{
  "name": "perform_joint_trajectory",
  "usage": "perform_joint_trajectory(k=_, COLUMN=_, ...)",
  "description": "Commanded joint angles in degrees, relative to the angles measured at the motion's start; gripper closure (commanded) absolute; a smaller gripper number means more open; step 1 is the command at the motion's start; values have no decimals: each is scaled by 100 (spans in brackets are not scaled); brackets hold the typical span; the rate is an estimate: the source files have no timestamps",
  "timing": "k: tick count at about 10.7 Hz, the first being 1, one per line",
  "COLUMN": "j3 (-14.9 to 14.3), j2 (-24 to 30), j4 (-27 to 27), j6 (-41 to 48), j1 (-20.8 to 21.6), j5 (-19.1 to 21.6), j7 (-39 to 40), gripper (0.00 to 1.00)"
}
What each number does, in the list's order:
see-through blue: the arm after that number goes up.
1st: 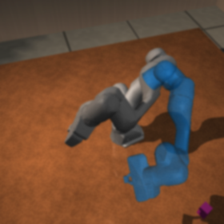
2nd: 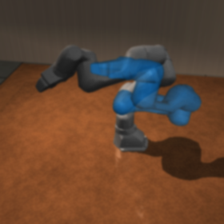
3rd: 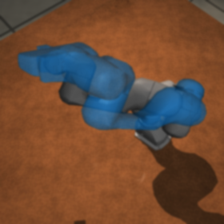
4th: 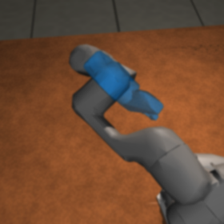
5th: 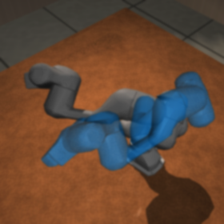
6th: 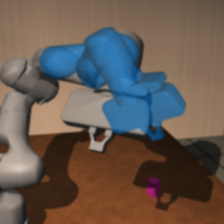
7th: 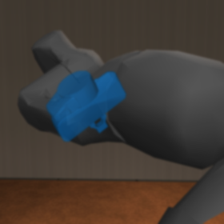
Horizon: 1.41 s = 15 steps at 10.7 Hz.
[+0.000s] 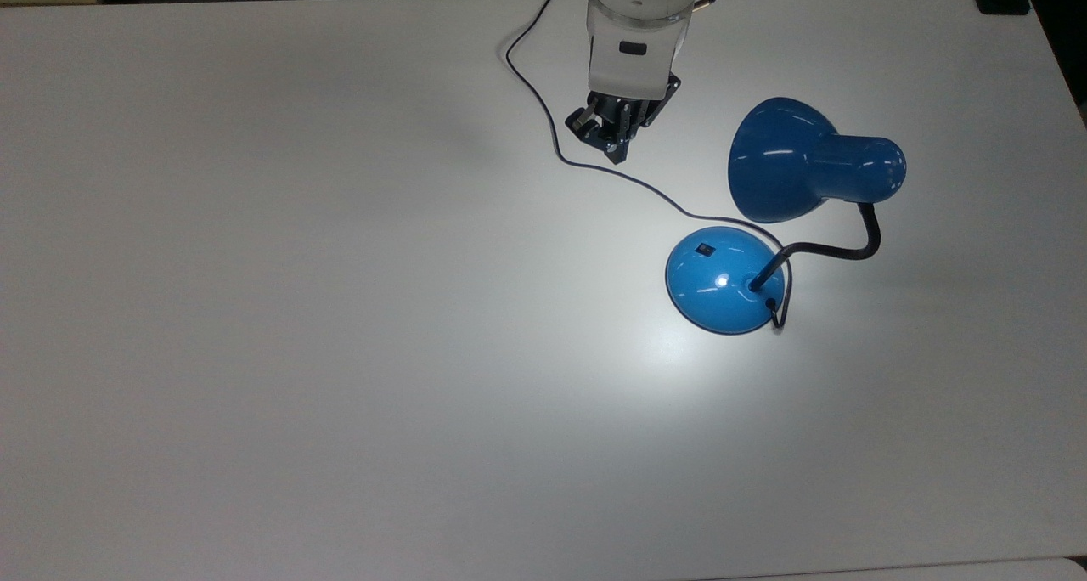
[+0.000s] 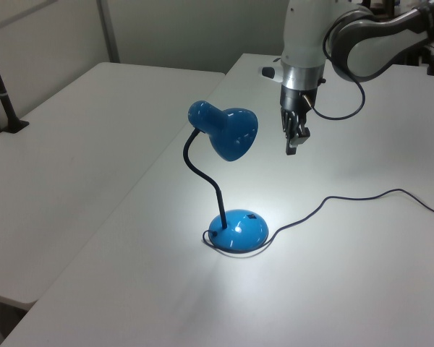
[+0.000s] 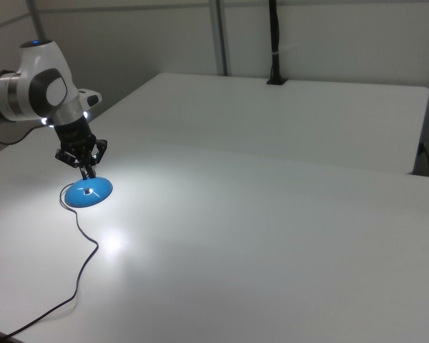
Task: Turn off the lamp
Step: 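Move the gripper over the blue lamp base toward its switch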
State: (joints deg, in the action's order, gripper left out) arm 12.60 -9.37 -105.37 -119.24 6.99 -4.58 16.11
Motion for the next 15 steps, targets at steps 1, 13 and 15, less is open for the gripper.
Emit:
perform_joint_trajectory(k=1, j3=40, j2=-134, j4=-97, j6=-703, j1=13, j5=457, j7=762, gripper=100)
perform_joint_trajectory(k=13, j3=445, j2=-705, j4=-1354, j6=-3929, j1=-5, j5=968, j7=1605, gripper=100)
perform_joint_trajectory(k=15, j3=453, j2=-802, j4=-1328, j6=-4019, j1=13, j5=968, j7=1606, gripper=100)
